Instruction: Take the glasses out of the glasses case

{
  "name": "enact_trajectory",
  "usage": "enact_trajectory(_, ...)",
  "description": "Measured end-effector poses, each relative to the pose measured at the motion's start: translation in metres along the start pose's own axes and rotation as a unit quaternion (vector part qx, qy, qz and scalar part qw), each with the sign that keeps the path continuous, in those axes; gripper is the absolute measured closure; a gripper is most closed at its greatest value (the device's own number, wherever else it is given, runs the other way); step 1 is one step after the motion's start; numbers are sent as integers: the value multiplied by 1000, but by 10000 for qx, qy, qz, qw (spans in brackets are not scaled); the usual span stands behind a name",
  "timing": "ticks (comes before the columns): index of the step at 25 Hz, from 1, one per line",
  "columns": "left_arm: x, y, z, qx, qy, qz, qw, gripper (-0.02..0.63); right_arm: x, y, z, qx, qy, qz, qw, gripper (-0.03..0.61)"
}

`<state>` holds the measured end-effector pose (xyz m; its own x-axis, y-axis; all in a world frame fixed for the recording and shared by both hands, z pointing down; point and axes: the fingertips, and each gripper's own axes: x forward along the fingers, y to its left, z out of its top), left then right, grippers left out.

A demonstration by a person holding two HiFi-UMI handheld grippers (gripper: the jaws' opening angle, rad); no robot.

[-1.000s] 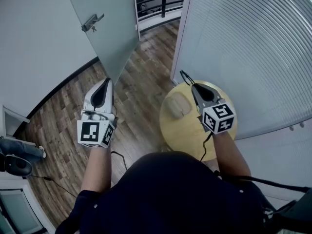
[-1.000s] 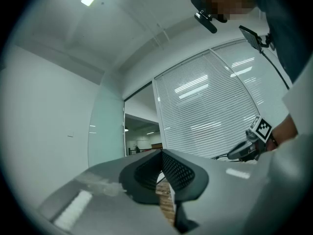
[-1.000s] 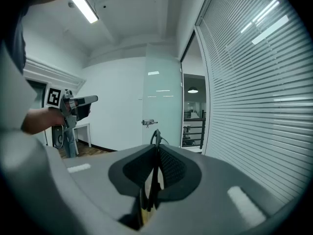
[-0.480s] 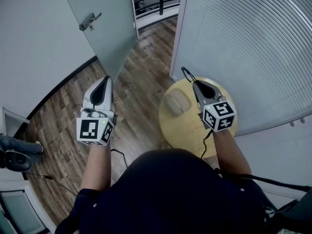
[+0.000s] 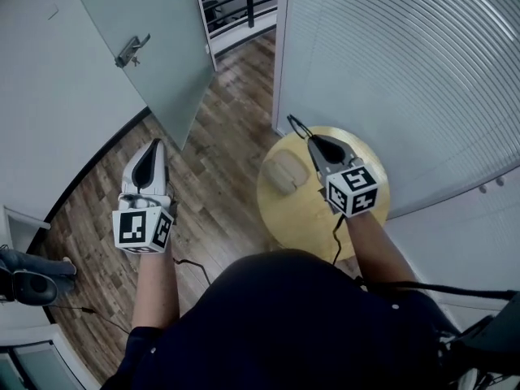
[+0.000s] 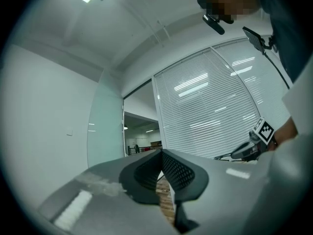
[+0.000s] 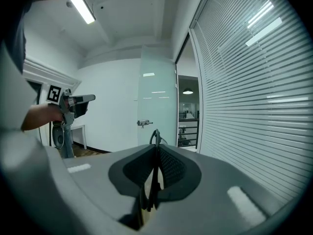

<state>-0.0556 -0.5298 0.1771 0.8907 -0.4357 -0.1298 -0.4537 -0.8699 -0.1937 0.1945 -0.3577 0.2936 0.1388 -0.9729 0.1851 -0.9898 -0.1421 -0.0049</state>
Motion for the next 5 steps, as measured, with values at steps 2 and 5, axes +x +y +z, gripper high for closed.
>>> enact_trajectory(2,-8,10,7,82,22,109,9999,609,4,10,-5,53,31,127,9999,549)
enact_trajectory(5,-34,36,20,255,101,394,9988,609,24,39,-5,147,19,435,9989,549)
